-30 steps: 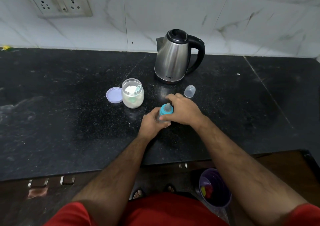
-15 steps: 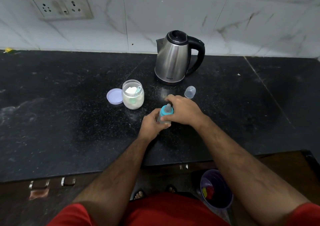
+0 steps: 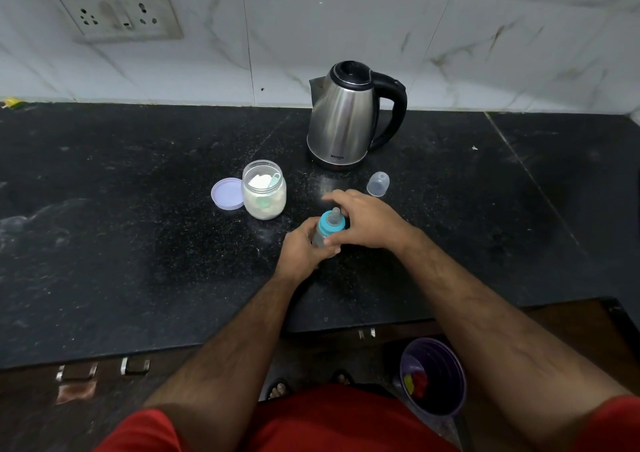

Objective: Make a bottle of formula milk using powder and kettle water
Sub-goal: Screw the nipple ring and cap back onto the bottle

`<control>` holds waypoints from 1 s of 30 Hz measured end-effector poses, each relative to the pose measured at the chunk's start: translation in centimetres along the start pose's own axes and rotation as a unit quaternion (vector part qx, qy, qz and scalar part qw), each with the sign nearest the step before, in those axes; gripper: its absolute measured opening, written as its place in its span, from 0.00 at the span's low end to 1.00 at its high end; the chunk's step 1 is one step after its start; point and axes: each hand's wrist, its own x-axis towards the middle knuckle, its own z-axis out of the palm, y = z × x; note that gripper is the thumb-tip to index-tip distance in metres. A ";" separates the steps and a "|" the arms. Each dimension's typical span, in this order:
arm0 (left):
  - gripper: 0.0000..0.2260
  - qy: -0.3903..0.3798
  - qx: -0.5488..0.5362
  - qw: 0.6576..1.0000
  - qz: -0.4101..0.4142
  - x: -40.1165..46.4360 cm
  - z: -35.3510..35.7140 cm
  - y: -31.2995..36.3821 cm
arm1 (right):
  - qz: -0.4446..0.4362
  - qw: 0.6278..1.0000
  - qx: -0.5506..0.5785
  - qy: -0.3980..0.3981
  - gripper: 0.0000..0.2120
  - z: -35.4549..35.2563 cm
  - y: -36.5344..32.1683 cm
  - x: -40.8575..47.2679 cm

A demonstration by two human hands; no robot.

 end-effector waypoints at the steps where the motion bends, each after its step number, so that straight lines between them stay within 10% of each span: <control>1: 0.24 0.001 0.003 1.000 0.001 0.0 0.0 0.1 | -0.011 1.000 0.013 -0.018 0.33 -0.2 0.2 0.1; 6: 0.23 0.002 0.006 1.000 -0.001 0.0 0.0 0.0 | -0.017 0.998 0.057 0.038 0.16 0.8 0.8 0.6; 13: 0.23 -0.003 0.002 1.000 0.001 0.0 -0.1 0.0 | 0.000 0.993 -0.081 0.087 0.23 1.6 0.2 0.5; 19: 0.23 -0.002 0.020 1.000 0.008 0.1 0.0 0.0 | -0.058 0.997 0.052 -0.017 0.26 0.3 1.2 0.7; 30: 0.21 0.016 0.041 0.999 0.010 0.0 0.2 -0.1 | 0.074 0.986 0.018 0.146 0.20 4.9 -1.4 -1.3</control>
